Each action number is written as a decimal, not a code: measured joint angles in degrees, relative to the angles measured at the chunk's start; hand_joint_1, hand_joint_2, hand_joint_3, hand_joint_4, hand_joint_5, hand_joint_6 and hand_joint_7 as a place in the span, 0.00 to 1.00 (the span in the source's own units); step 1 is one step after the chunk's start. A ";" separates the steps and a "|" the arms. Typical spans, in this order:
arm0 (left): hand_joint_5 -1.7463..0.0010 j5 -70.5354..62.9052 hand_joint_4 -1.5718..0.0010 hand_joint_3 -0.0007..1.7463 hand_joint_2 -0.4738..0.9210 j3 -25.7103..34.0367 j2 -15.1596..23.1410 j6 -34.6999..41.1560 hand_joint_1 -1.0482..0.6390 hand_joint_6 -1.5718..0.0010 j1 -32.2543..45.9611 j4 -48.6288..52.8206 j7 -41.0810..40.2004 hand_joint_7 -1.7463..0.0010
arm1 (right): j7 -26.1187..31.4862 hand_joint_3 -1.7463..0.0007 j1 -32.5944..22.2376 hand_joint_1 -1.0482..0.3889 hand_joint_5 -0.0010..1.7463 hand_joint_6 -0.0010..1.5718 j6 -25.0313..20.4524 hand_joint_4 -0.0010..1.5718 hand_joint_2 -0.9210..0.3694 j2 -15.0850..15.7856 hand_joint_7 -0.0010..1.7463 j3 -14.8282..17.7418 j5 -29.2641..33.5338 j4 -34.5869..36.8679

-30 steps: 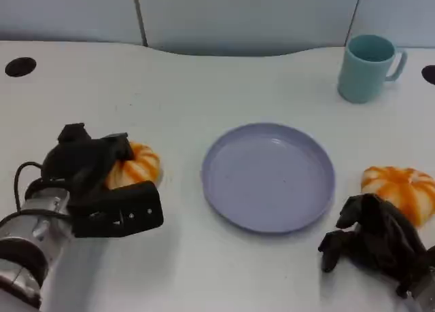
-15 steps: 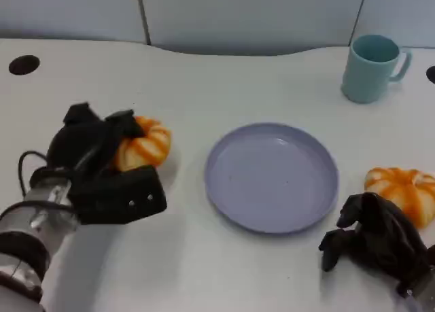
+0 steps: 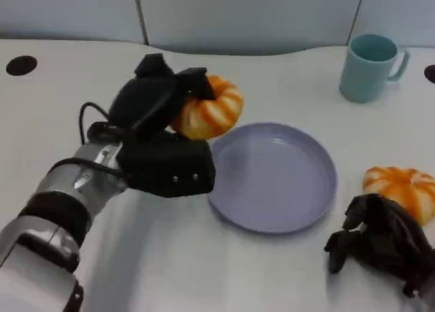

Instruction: Grasp the bread from the table and place it into the plate.

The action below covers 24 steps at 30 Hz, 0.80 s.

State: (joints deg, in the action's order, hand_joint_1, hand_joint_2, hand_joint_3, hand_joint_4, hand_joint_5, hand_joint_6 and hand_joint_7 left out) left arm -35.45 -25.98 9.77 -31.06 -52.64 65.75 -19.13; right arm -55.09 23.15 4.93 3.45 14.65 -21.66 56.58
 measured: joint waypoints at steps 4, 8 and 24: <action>0.00 0.23 0.38 0.77 0.70 -0.35 -1.95 -1.74 0.45 0.48 -1.66 0.46 3.14 0.00 | 0.30 0.88 0.01 0.34 0.38 1.00 0.36 1.00 0.00 -0.01 0.25 -0.01 0.07 0.03; 0.00 0.24 0.36 0.80 0.68 -0.52 -4.45 -2.43 0.42 0.46 -2.37 1.21 6.02 0.00 | 0.54 0.87 0.00 0.34 0.38 1.00 1.02 1.00 0.00 -0.06 0.25 -0.20 0.15 0.03; 0.02 -0.81 0.38 0.87 0.65 -4.19 -8.85 -1.90 0.38 0.48 -2.57 4.46 11.35 0.05 | 0.77 0.86 -0.23 0.35 0.38 1.00 0.15 1.00 0.00 -0.15 0.25 -1.29 0.05 -0.92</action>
State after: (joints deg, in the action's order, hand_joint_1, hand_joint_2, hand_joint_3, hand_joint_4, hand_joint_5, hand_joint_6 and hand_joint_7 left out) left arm -36.26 -30.18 0.92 -32.96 -55.21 70.20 -7.78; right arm -54.33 22.93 5.08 3.30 13.36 -21.62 55.66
